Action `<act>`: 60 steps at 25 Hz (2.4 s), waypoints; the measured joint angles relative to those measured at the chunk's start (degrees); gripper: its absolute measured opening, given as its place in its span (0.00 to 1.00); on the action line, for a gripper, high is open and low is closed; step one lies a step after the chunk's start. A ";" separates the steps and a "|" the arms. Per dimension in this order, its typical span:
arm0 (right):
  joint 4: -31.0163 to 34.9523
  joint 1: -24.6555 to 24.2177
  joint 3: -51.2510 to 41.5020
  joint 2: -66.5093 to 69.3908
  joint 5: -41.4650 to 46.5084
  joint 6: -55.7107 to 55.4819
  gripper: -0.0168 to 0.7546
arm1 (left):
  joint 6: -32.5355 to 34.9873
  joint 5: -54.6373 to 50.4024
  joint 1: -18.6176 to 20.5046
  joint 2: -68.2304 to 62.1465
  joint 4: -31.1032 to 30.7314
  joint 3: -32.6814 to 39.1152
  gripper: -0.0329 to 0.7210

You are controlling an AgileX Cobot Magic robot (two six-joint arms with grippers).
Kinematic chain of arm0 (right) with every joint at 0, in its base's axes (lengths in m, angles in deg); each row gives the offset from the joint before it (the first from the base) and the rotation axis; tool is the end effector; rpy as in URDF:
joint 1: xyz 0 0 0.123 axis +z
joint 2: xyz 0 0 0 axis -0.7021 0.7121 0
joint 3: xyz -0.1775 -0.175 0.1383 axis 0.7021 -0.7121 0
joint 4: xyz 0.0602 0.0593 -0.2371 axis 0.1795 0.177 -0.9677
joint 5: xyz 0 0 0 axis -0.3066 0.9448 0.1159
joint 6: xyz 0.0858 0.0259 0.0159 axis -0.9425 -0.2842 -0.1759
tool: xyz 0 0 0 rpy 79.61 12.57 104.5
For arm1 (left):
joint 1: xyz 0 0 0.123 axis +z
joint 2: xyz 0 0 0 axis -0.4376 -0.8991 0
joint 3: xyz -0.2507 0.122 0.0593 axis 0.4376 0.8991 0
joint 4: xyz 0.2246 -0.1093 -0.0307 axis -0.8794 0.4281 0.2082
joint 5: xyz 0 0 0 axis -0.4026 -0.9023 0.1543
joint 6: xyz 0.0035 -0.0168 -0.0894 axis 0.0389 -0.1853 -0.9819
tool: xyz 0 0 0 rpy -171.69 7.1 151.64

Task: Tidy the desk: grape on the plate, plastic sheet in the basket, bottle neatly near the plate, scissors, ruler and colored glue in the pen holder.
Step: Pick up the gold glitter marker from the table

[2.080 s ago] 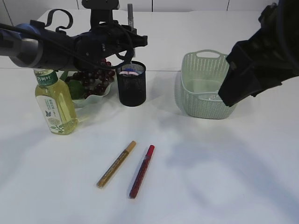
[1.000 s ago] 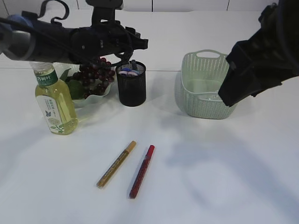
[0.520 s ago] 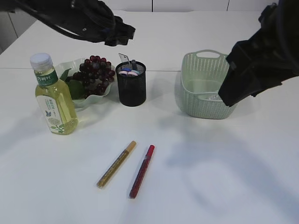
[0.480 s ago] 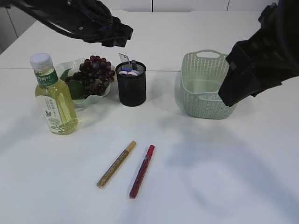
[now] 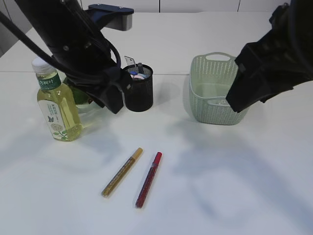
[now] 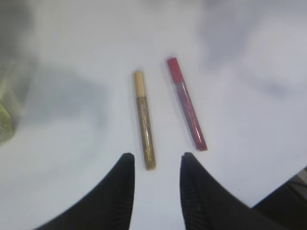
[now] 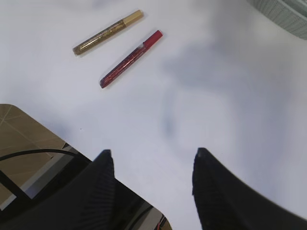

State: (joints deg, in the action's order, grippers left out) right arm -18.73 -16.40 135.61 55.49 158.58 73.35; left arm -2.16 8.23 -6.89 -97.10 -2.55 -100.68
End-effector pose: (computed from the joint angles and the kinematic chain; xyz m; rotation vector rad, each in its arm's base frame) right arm 0.2201 0.1327 0.3667 -0.7144 2.6654 0.3311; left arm 0.3085 -0.2101 0.2914 0.8329 2.7237 -0.2692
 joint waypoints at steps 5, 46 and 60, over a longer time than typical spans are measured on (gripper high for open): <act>1.67 0.00 0.00 0.00 0.00 0.00 0.56 | -2.37 -4.49 -1.54 -2.12 -0.58 0.00 0.40; 1.57 0.00 0.00 0.00 0.00 0.00 0.56 | -8.93 11.97 -3.28 -22.66 -4.41 6.35 0.43; 1.57 0.00 0.00 0.00 0.00 0.00 0.56 | -8.93 12.96 -3.28 -22.66 -6.53 6.35 0.33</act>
State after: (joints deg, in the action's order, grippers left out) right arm -17.16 -16.40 135.61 55.49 158.58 73.35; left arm -11.09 21.18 -10.17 -119.76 -9.08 -94.34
